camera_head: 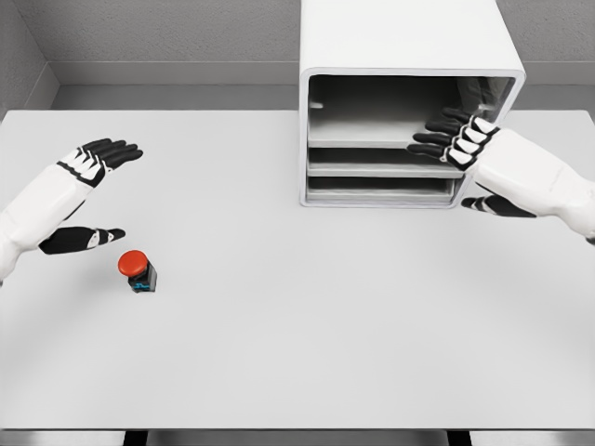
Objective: Slide open multi-storey tabletop storage cabinets and put open load switch and slide close multi-storey tabletop storage cabinets
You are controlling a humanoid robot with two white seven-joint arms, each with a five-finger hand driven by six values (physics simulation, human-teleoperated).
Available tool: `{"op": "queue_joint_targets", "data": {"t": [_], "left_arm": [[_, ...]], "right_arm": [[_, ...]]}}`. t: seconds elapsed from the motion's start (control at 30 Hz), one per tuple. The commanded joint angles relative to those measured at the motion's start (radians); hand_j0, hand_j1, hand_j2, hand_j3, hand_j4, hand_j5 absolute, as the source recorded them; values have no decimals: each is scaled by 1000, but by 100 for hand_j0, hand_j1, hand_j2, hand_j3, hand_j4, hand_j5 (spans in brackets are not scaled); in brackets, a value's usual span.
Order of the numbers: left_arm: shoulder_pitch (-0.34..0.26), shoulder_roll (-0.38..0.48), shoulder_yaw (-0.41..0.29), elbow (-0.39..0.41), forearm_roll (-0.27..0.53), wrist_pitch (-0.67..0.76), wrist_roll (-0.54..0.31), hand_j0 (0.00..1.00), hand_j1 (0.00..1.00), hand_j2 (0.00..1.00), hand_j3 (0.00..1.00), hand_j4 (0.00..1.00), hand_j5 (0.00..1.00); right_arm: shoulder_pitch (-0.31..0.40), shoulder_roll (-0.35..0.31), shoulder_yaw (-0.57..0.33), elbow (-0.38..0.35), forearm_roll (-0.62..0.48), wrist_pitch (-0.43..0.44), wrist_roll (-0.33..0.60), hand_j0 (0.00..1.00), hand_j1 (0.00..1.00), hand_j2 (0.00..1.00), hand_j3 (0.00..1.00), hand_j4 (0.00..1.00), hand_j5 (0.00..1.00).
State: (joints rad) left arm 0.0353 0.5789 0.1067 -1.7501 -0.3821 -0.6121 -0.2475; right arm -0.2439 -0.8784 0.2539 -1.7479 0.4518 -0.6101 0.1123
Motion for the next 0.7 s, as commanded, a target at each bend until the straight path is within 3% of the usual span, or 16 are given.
{"op": "queue_joint_targets", "data": {"t": [0.0, 0.27, 0.33, 0.4, 0.47, 0.53, 0.6, 0.67], "left_arm": [[0, -1, -1, 0, 6, 1, 1, 100, 100, 100, 100, 100, 100], [-2, 1, 8, 0, 19, 1, 2, 100, 100, 100, 100, 100, 100], [2, 3, 44, 1, 8, 1, -9, 100, 100, 100, 100, 100, 100], [-2, 3, 48, 0, 25, 1, -122, 100, 100, 100, 100, 100, 100], [-2, 3, 68, 0, 80, 1, -205, 100, 100, 100, 100, 100, 100], [0, 3, 84, 0, 141, 1, -358, 100, 100, 100, 100, 100, 100], [0, 4, 85, 0, 221, 1, -363, 100, 100, 100, 100, 100, 100], [0, 6, 107, 0, 302, 1, -363, 100, 100, 100, 100, 100, 100]], "right_arm": [[2, 1, -1, -12, 4, -1, 6, 100, 100, 100, 100, 100, 100], [-11, -1, -7, -4, 24, -1, 21, 100, 100, 100, 100, 100, 100], [-20, 4, -5, 1, 39, -1, 23, 93, 93, 93, 93, 93, 93], [-32, 9, -2, -1, 33, -1, 113, 86, 86, 86, 86, 86, 86], [-41, 9, 2, 4, 33, -1, 121, 84, 84, 84, 84, 84, 84], [-44, 18, 8, 18, 33, -1, 122, 84, 84, 84, 84, 84, 84], [-78, 30, 61, 64, 33, -1, 122, 84, 84, 84, 84, 84, 84], [-89, 25, 70, 64, 31, -1, 121, 85, 85, 85, 85, 85, 85]]}}
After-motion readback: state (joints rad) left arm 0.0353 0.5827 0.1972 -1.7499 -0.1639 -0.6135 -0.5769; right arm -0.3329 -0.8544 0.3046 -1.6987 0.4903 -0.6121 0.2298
